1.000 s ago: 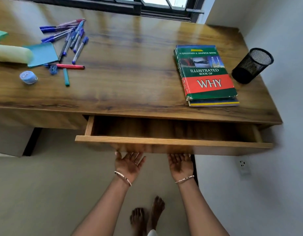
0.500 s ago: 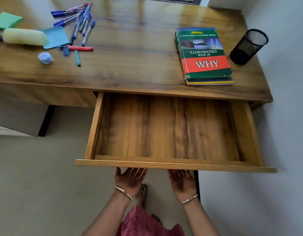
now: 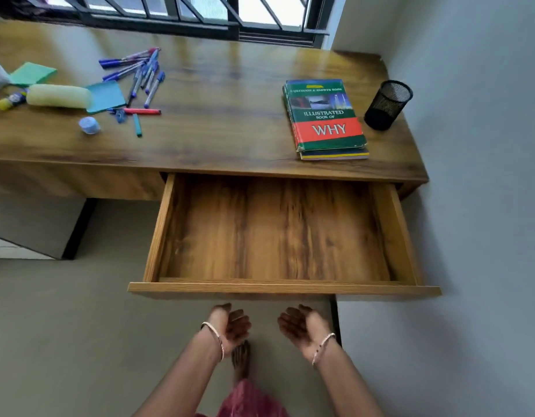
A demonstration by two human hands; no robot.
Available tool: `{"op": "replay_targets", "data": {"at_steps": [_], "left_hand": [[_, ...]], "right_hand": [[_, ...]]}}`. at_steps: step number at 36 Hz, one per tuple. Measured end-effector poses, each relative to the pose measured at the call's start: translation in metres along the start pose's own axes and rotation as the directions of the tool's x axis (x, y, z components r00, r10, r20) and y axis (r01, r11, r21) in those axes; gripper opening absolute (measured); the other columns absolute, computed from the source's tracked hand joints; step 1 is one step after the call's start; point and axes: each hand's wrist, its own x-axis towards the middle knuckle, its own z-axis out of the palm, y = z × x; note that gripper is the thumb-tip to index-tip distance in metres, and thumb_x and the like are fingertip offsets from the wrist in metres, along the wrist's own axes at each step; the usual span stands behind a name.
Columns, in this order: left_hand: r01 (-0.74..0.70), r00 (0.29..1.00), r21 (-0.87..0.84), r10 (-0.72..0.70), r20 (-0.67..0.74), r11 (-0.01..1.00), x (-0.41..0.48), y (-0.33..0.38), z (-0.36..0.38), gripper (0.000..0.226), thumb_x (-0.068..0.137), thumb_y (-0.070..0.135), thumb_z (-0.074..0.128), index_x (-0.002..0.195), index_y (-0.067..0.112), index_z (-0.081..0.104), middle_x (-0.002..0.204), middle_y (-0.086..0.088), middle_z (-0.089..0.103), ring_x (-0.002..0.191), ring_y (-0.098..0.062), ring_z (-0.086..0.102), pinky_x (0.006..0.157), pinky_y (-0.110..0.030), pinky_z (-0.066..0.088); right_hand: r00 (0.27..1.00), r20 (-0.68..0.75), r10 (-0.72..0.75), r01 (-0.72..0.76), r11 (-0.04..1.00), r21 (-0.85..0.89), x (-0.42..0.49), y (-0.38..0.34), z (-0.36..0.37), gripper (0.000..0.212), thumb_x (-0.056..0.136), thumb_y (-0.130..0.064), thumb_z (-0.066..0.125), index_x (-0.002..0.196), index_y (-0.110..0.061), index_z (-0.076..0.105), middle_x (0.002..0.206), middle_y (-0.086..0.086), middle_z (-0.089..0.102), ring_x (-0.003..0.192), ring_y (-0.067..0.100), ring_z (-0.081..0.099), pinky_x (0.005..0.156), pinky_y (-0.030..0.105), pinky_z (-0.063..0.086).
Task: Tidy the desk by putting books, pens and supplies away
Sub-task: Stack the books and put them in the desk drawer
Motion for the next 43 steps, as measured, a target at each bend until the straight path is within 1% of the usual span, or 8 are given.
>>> {"op": "replay_targets", "data": {"at_steps": [5, 11, 17, 27, 31, 33, 37, 43], "left_hand": [[-0.127, 0.981, 0.599, 0.013, 0.191, 0.791, -0.082, 0.007, 0.04, 0.035, 0.1, 0.031, 0.044, 0.086, 0.006, 0.064, 0.082, -0.012, 0.068, 0.073, -0.023, 0.063, 0.067, -0.028, 0.049], [-0.495, 0.862, 0.576, 0.286, 0.419, 0.651, -0.127, 0.071, 0.107, 0.029, 0.099, 0.024, 0.048, 0.086, 0.006, 0.065, 0.079, -0.012, 0.067, 0.069, -0.021, 0.064, 0.06, -0.026, 0.051], [-0.562, 0.827, 0.547, 0.395, 0.401, 0.621, -0.121, 0.131, 0.175, 0.03, 0.1, 0.024, 0.044, 0.077, 0.011, 0.056, 0.072, -0.007, 0.057, 0.061, -0.016, 0.054, 0.052, -0.022, 0.041], [-0.577, 0.801, 0.556, 0.548, 0.241, 0.599, -0.07, 0.198, 0.252, 0.019, 0.089, 0.019, 0.053, 0.07, 0.016, 0.05, 0.067, -0.004, 0.049, 0.051, -0.016, 0.045, 0.048, -0.022, 0.041], [-0.606, 0.748, 0.571, 0.642, 0.169, 0.555, 0.01, 0.235, 0.286, 0.016, 0.068, 0.025, 0.053, 0.076, 0.016, 0.064, 0.102, -0.024, 0.07, 0.089, -0.039, 0.069, 0.086, -0.053, 0.053], [-0.609, 0.735, 0.573, 0.662, 0.147, 0.548, 0.01, 0.242, 0.3, 0.027, 0.062, 0.024, 0.049, 0.078, 0.012, 0.067, 0.109, -0.028, 0.066, 0.095, -0.044, 0.067, 0.089, -0.06, 0.049], [-0.596, 0.701, 0.617, 0.708, 0.088, 0.513, -0.031, 0.239, 0.324, 0.018, 0.08, 0.019, 0.053, 0.064, 0.014, 0.061, 0.079, -0.014, 0.067, 0.075, -0.029, 0.06, 0.073, -0.035, 0.051], [-0.53, 0.672, 0.684, 0.74, -0.02, 0.501, -0.02, 0.242, 0.358, 0.033, 0.088, 0.027, 0.049, 0.103, 0.003, 0.066, 0.104, -0.015, 0.068, 0.099, -0.035, 0.063, 0.076, -0.034, 0.047]], "right_hand": [[0.959, 0.112, -0.262, 0.284, 0.852, -0.44, -0.076, -0.038, 0.0, 0.027, 0.098, -0.01, 0.05, 0.086, 0.009, 0.066, 0.074, 0.019, 0.068, 0.062, 0.022, 0.062, 0.054, 0.023, 0.05], [0.797, 0.117, -0.593, 0.572, 0.677, -0.463, -0.12, -0.106, 0.006, 0.023, 0.096, -0.01, 0.054, 0.09, 0.004, 0.07, 0.084, 0.023, 0.072, 0.073, 0.025, 0.066, 0.068, 0.032, 0.055], [0.648, 0.037, -0.76, 0.697, 0.574, -0.43, -0.102, -0.173, 0.025, 0.019, 0.095, -0.015, 0.057, 0.085, -0.009, 0.072, 0.078, 0.013, 0.073, 0.074, 0.023, 0.069, 0.064, 0.028, 0.055], [0.507, -0.087, -0.858, 0.694, 0.466, -0.549, -0.041, -0.285, 0.071, 0.021, 0.082, -0.025, 0.061, 0.063, -0.019, 0.069, 0.066, 0.001, 0.072, 0.068, 0.023, 0.07, 0.075, 0.046, 0.059], [0.502, -0.113, -0.858, 0.632, 0.453, -0.629, -0.02, -0.328, 0.088, 0.014, 0.084, -0.024, 0.061, 0.083, -0.016, 0.073, 0.087, 0.007, 0.074, 0.084, 0.027, 0.068, 0.08, 0.037, 0.056], [0.508, -0.107, -0.854, 0.575, 0.43, -0.696, -0.009, -0.348, 0.095, 0.019, 0.085, -0.025, 0.061, 0.097, -0.015, 0.072, 0.099, 0.006, 0.073, 0.095, 0.027, 0.066, 0.084, 0.035, 0.051], [0.576, -0.072, -0.814, 0.476, 0.406, -0.78, 0.021, -0.381, 0.104, 0.03, 0.088, -0.03, 0.06, 0.113, -0.014, 0.066, 0.114, 0.009, 0.069, 0.108, 0.031, 0.062, 0.091, 0.037, 0.049], [0.595, -0.07, -0.801, 0.399, 0.37, -0.839, 0.051, -0.407, 0.112, 0.032, 0.09, -0.033, 0.058, 0.112, -0.01, 0.066, 0.115, 0.013, 0.068, 0.11, 0.035, 0.06, 0.089, 0.038, 0.047]]}}
